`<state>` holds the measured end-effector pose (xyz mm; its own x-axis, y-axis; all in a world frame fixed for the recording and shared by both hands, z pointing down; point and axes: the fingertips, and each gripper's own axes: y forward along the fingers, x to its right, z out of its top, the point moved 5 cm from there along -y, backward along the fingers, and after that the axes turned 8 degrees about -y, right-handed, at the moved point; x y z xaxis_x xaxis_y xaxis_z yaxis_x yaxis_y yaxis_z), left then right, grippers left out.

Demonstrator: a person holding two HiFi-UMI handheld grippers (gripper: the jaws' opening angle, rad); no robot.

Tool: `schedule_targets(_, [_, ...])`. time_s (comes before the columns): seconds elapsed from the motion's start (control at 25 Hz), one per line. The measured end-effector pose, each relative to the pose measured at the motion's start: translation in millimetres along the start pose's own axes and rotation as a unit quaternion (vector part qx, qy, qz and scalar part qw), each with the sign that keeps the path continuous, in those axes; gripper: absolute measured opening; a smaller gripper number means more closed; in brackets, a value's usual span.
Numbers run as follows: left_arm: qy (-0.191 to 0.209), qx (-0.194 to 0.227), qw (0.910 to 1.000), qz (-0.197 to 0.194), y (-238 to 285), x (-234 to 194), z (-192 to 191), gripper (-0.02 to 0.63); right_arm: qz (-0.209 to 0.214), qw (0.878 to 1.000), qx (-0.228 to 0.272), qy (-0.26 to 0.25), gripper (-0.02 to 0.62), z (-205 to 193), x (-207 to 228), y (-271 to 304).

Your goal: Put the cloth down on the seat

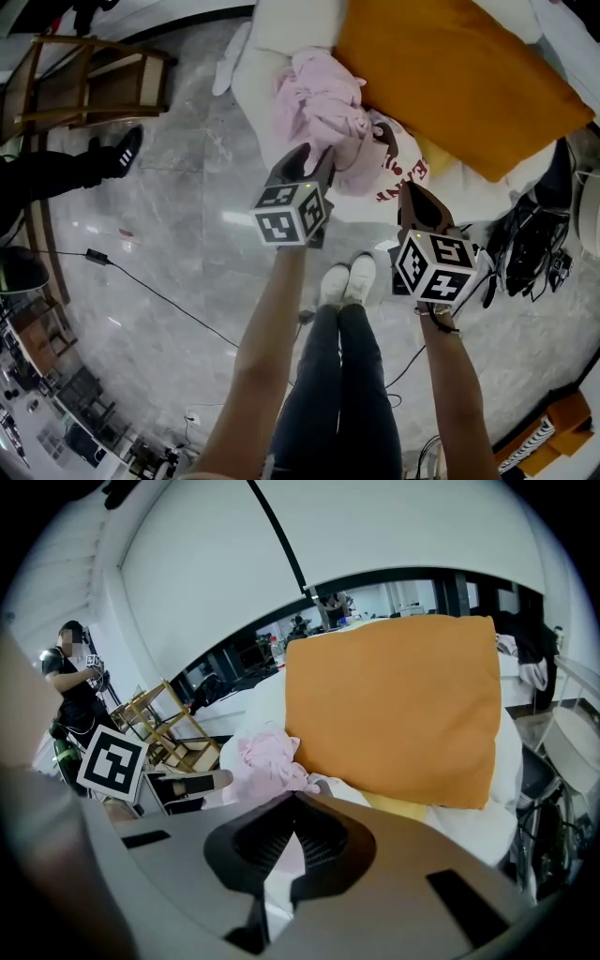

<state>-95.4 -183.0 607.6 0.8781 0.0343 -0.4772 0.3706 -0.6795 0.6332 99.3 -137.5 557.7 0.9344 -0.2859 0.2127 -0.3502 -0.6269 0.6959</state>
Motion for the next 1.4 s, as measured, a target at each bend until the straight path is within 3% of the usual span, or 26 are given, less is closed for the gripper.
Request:
schedule_targets(0.32, [0.002, 0.030, 0.9994, -0.016, -34.1, 8.5, 7.3, 0.014, 0.013, 1.000, 0.024, 0.007, 0.008, 10.3, -10.7, -24.2])
schedule_targets(0.84, [0.022, 0.068, 0.9968, -0.037, -111.0, 51.1, 25.5, 0.011, 0.051, 0.995, 0.090, -0.003, 0.008, 42.4, -38.3, -75.5])
schedule_targets(1.4, [0.040, 0.098, 0.9929, -0.055, -163.4, 95.1, 49.0, 0.011, 0.071, 0.990, 0.116, -0.026, 0.008, 67.3, -63.7, -128.2])
